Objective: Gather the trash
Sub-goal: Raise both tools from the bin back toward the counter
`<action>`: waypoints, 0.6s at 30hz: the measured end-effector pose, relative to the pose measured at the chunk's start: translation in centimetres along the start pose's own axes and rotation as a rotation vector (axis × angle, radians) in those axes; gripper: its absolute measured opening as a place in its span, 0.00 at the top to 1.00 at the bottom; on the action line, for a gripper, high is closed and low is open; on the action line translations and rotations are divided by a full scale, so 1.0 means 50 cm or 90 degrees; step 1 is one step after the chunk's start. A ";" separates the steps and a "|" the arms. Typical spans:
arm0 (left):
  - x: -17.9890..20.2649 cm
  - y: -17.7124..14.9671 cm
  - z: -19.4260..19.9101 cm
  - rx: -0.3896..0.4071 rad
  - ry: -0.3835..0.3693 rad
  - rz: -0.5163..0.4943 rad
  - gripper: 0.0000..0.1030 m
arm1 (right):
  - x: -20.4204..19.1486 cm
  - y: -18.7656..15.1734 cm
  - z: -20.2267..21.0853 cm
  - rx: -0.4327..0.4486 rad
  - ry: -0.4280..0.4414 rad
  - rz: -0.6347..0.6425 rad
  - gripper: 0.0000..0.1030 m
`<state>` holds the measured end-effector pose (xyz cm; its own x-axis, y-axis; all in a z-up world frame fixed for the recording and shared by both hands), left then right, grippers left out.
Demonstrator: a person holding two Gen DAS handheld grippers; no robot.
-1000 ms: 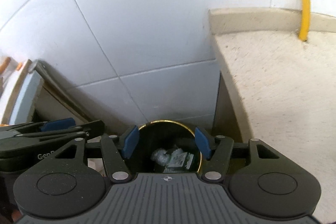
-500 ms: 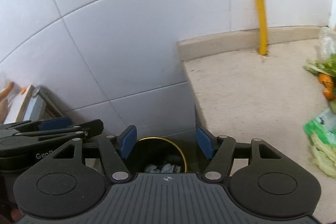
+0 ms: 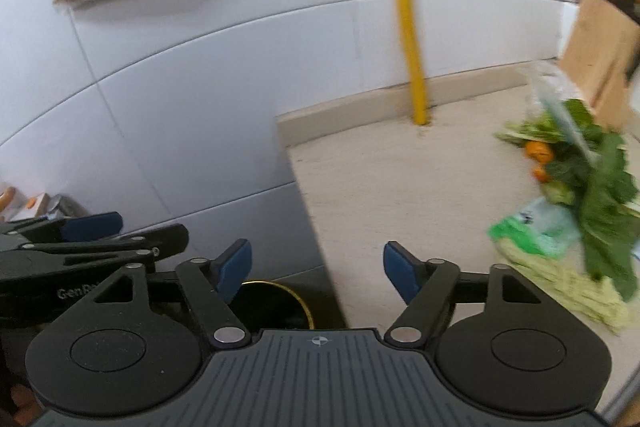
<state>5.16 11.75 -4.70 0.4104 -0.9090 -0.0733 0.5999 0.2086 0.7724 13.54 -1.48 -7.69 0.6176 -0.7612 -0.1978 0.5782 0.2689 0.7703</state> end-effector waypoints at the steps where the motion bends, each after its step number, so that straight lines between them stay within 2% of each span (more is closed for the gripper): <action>1: 0.007 0.002 0.004 0.004 -0.005 -0.006 0.36 | 0.007 -0.003 0.010 0.004 -0.005 -0.004 0.23; 5: 0.037 0.008 0.016 0.016 -0.025 -0.031 0.31 | 0.033 -0.023 0.051 0.019 -0.034 -0.022 0.21; 18: 0.140 0.029 0.032 0.042 -0.074 -0.097 0.29 | 0.133 -0.034 0.126 0.065 -0.108 -0.073 0.18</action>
<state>7.81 5.10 -3.07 0.2347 -0.9644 -0.1222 0.6005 0.0450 0.7983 13.30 -10.71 -6.52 0.4474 -0.8738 -0.1905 0.5776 0.1197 0.8075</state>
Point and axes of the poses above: each gripper's, at about its wrist camera, not at the fingertips, and z roughly against the way its jaws point, x to its right, y to its top, the point moved 6 cm from there along -z, roughly the way its jaws point, and after that the axes turned 9 degrees about y, right-handed, at the moved point
